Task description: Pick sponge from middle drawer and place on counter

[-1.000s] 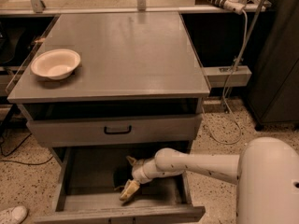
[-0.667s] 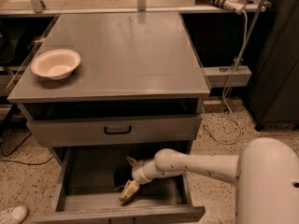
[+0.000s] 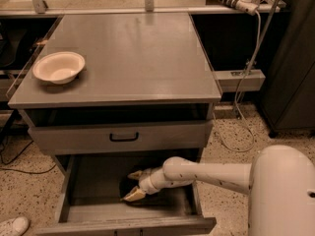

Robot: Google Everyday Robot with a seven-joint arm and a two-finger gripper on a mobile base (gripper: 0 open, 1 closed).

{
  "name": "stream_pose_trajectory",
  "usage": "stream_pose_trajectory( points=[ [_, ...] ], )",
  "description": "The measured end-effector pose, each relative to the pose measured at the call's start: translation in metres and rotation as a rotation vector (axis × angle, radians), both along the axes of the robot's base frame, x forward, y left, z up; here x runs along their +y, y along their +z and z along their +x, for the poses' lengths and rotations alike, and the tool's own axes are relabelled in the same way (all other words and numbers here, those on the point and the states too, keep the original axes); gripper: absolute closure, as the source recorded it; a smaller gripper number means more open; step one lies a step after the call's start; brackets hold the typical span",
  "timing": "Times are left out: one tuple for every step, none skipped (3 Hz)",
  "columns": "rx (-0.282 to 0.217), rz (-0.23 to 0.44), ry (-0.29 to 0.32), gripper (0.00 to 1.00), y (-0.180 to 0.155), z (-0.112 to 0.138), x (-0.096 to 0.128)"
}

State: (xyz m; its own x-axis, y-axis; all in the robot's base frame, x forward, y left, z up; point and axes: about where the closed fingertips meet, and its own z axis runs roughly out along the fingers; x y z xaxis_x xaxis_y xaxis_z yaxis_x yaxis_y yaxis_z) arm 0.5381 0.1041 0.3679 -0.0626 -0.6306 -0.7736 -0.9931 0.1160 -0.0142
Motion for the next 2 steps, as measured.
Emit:
stream_pose_trajectory(
  points=[
    [0.0,0.0,0.0,0.66,0.0,0.0,0.0],
    [0.0,0.0,0.0,0.89,0.0,0.0,0.0]
  ],
)
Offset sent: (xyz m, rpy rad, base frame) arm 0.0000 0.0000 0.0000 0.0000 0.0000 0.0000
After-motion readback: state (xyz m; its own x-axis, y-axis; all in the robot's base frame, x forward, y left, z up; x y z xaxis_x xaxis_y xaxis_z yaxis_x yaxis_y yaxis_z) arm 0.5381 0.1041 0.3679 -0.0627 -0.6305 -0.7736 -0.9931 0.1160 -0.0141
